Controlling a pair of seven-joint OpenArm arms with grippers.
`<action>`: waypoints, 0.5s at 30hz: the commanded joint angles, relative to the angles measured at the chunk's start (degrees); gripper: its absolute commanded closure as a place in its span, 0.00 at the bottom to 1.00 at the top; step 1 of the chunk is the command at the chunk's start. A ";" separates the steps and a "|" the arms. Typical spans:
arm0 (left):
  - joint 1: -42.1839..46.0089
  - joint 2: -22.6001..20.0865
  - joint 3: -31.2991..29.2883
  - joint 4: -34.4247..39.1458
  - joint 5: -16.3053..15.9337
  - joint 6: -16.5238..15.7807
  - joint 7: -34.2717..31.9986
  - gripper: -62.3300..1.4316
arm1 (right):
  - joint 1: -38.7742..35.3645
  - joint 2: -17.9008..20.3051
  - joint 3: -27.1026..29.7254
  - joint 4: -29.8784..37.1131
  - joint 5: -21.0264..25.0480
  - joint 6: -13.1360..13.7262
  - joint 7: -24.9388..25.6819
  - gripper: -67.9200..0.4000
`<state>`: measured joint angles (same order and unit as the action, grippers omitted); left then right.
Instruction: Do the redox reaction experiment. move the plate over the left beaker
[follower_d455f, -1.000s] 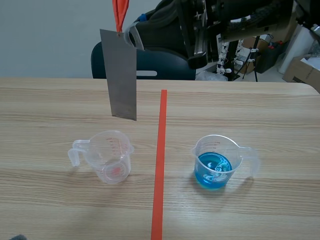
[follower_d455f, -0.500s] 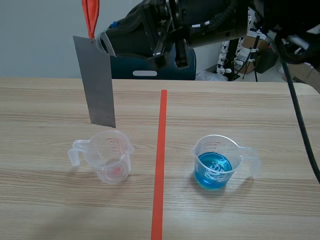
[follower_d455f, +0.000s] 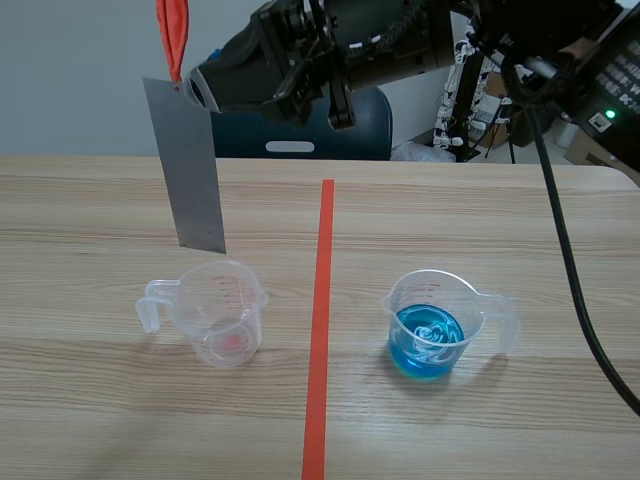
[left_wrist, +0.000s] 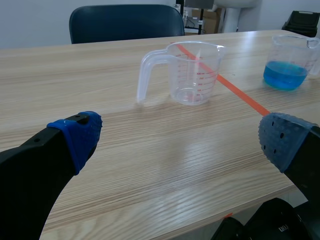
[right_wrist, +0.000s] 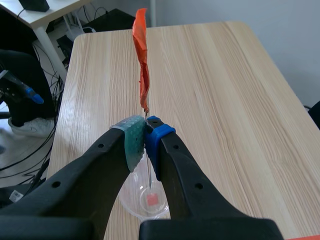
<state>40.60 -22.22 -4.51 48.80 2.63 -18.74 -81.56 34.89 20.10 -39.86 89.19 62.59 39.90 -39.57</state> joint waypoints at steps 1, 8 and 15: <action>-0.52 0.48 0.02 0.07 0.31 -0.24 -2.12 0.00 | 1.46 -0.59 0.68 0.52 0.68 0.02 0.42 0.99; -3.39 1.46 0.00 -6.47 7.13 1.55 -7.47 0.00 | 1.46 -1.38 0.00 0.52 0.68 0.02 -0.72 0.99; -4.74 1.53 0.00 -7.80 7.10 2.95 -7.47 0.00 | 1.44 -1.42 -0.37 0.52 0.72 0.02 -0.83 0.99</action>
<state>35.64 -20.62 -4.51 39.62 10.41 -15.86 -86.39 34.89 18.85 -40.23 89.19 62.46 39.88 -41.06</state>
